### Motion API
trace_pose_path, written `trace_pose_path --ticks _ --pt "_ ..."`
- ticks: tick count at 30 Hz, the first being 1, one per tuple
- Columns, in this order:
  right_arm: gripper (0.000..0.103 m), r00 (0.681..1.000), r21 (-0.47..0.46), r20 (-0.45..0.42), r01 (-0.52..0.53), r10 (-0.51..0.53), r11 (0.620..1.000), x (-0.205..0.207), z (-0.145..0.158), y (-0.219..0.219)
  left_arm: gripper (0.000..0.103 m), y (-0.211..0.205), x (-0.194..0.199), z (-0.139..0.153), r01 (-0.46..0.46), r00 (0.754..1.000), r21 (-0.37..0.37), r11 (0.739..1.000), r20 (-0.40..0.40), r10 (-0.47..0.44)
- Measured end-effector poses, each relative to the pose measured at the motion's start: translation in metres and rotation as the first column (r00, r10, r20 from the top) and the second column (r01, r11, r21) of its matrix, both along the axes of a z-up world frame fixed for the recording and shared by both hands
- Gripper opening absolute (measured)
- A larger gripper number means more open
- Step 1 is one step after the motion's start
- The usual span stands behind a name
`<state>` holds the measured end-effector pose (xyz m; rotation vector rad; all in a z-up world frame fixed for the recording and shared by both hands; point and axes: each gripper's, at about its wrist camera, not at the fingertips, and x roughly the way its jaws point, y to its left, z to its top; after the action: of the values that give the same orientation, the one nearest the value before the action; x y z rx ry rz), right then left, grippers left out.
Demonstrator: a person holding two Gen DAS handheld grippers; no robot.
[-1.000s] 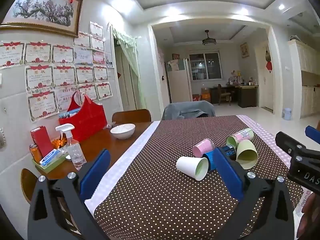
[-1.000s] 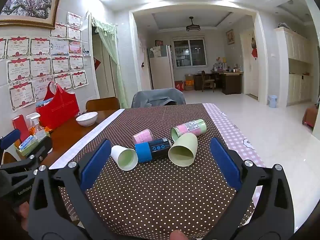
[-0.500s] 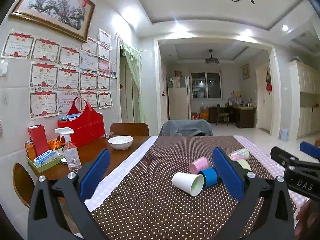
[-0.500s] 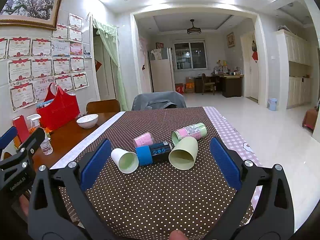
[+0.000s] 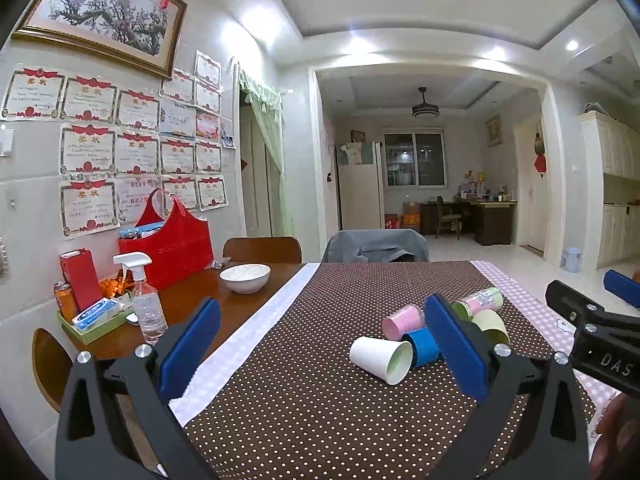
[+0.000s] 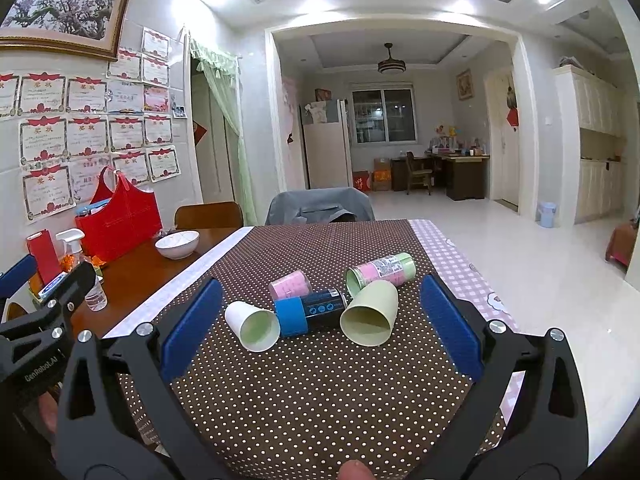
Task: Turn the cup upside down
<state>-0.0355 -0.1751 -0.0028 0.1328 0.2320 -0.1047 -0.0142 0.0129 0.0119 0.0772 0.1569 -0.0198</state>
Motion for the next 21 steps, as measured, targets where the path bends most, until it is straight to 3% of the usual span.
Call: trace_pose_path --ticks 21 --pt "0.097 1.0 -0.009 0.009 -0.007 0.007 1.0 0.002 0.0053 0.0035 0.1 -0.0022 0.0015 0.0036 0.006 1.0 0.012 1.0 0.005 -0.006"
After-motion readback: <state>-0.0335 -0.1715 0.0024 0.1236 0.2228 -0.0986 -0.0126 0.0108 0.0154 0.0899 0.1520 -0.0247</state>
